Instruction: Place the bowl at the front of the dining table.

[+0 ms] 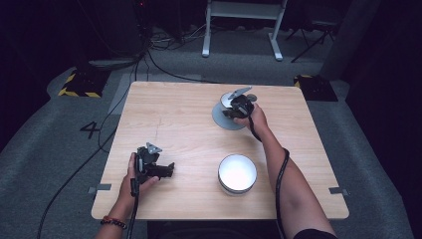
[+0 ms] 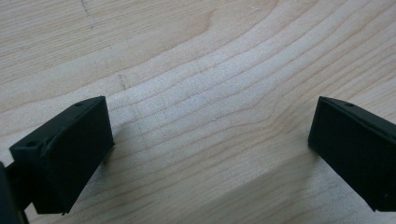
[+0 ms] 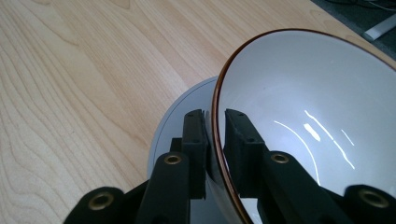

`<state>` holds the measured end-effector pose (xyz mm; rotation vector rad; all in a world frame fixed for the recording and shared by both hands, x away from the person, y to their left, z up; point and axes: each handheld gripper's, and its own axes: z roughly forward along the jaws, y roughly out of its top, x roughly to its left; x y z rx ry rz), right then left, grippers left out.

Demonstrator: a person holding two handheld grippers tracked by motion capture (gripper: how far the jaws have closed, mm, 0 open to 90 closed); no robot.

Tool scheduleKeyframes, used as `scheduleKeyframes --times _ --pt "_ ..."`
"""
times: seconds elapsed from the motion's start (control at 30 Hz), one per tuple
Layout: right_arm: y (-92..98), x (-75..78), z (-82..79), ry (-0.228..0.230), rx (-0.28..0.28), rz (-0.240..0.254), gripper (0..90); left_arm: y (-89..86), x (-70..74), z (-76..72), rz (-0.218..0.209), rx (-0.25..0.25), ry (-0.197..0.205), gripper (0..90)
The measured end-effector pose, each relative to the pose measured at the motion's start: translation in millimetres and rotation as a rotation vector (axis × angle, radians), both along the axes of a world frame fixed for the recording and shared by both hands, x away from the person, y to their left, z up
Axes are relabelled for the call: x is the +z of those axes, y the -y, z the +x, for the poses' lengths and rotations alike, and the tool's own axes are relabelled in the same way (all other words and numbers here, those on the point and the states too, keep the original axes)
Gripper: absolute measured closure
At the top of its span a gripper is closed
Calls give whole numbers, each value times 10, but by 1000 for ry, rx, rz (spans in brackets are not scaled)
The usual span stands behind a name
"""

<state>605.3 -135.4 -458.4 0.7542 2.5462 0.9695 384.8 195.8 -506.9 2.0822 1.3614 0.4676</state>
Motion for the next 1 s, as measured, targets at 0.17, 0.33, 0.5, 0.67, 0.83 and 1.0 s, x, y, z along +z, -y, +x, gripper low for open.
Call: scheduleKeyframes --times 0.17,0.33,0.5,0.67,0.83,1.0 --pt "10 -28 -37 -2 4 3 780 0 0 0 0 0 0 0" --pt "37 -47 -57 9 -3 3 743 0 1 0 0 0 -1 0" --pt "50 -52 -66 13 1 12 739 -1 1 2 2 0 1 0" --pt "68 -39 -78 6 2 16 726 -1 1 2 1 -1 0 0" --pt "87 -30 -87 9 -3 11 705 -2 2 3 5 0 3 0" --pt "114 -13 -101 12 1 18 694 0 1 2 1 0 0 0"
